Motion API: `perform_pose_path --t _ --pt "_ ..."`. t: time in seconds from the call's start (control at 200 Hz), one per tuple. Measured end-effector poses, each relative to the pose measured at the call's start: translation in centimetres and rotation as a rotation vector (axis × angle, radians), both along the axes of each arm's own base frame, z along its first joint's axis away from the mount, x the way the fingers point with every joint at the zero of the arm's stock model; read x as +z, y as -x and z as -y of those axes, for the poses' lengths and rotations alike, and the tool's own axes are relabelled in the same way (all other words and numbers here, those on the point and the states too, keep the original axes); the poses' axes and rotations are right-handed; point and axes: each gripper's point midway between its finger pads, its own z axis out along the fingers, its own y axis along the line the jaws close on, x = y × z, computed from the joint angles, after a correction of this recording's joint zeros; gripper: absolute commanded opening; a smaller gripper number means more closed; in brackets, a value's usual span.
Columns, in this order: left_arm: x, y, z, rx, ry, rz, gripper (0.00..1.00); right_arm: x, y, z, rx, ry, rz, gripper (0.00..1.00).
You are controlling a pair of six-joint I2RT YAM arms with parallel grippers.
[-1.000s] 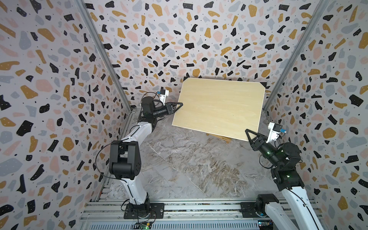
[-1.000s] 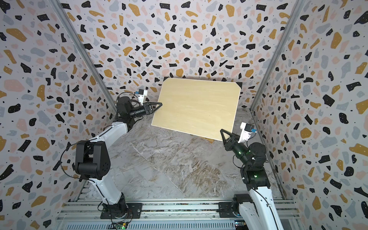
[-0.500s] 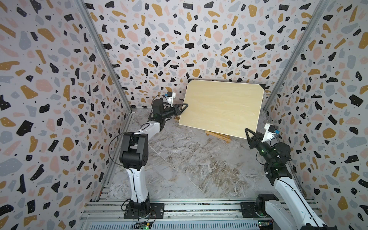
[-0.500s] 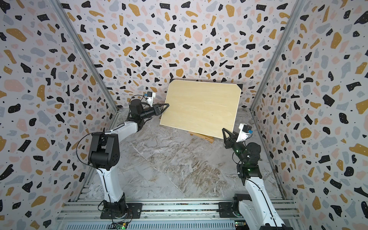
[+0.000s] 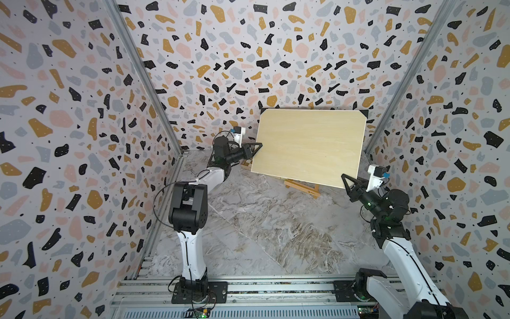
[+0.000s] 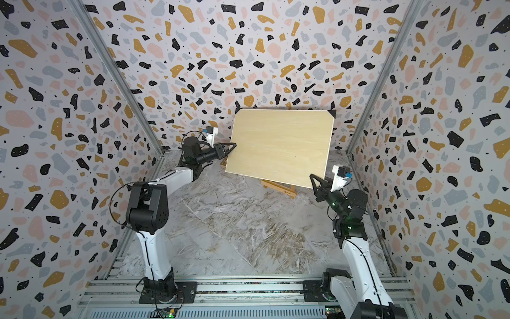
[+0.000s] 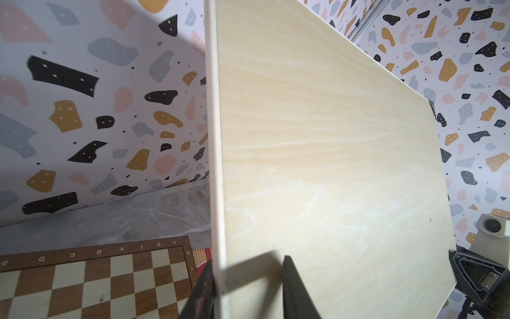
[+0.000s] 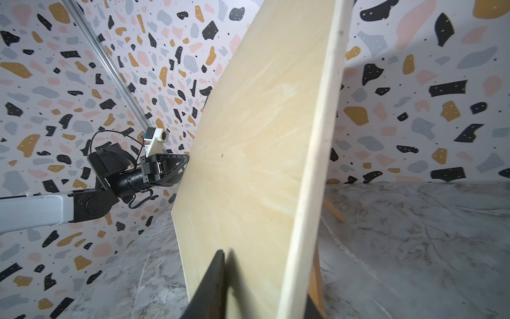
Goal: Assemble the easel
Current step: Place the drawing board on the easel.
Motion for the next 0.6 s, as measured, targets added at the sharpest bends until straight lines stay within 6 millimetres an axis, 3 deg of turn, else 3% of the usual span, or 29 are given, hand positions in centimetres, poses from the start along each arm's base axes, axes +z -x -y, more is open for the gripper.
perform_pose_path --t 0.155,0.26,0.375,0.486,0.596 --pt "5.3 3.0 -3.8 0.011 0.057 0.025 0.00 3.1 1.8 -2.6 0.121 -0.048 -0.001 0.00" --pt "8.5 5.2 -5.2 0.006 0.100 0.053 0.00 3.8 2.9 -3.7 0.206 -0.102 -0.021 0.00" --pt "9.9 7.4 -6.5 0.012 0.133 0.022 0.00 4.3 4.0 -4.5 0.283 -0.153 -0.063 0.00" --pt "10.2 9.8 -7.8 0.044 0.137 -0.036 0.09 5.5 4.9 -5.1 0.345 -0.193 -0.089 0.00" --pt "12.3 12.8 -8.7 0.101 0.098 -0.029 0.13 6.8 5.6 -5.4 0.390 -0.236 -0.113 0.00"
